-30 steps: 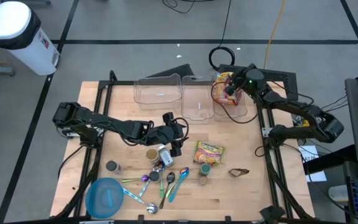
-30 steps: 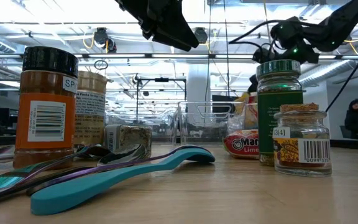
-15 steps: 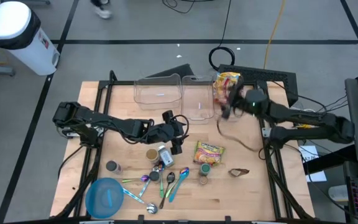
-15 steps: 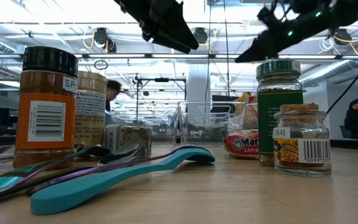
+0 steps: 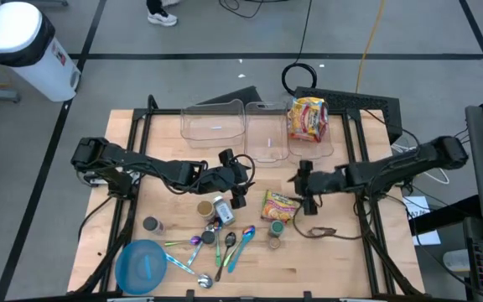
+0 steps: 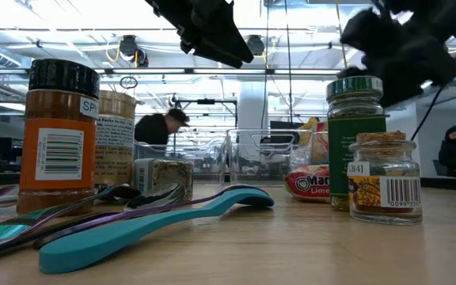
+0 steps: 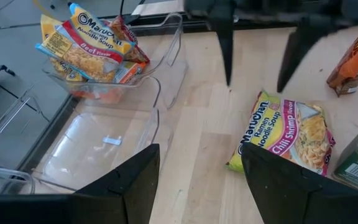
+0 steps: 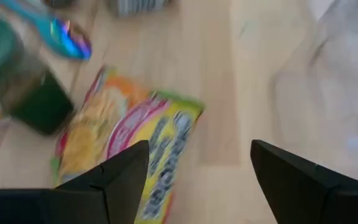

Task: Pick & Place Food Item
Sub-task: Put the green noodle pack into the right transparent bin

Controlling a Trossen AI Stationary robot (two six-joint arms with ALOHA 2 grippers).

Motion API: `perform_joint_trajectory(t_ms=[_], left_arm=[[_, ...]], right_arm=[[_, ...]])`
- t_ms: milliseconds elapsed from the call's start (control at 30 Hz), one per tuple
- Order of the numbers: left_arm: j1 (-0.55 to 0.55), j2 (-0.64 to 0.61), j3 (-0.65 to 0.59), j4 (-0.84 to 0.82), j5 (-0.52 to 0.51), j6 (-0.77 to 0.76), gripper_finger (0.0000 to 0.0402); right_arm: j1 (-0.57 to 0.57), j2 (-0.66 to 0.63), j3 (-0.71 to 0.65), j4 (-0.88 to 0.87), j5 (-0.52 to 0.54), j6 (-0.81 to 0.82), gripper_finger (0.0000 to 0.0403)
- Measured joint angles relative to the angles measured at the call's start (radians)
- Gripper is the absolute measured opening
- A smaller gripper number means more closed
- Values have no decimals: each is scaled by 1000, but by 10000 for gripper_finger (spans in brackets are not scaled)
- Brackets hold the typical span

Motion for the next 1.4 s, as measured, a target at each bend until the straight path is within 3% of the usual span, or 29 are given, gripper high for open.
perform_joint_trajectory(t_ms=[367,667,1400], left_arm=[[0,0,0,0,0,-6,234],[0,0,0,-1,1,-7,234],[0,0,0,-1,1,-10,234]], right_arm=[[16,200,0,37,-2,94,257],[15,257,0,51,-128,116,235],[14,227,0,43,-122,2,61]])
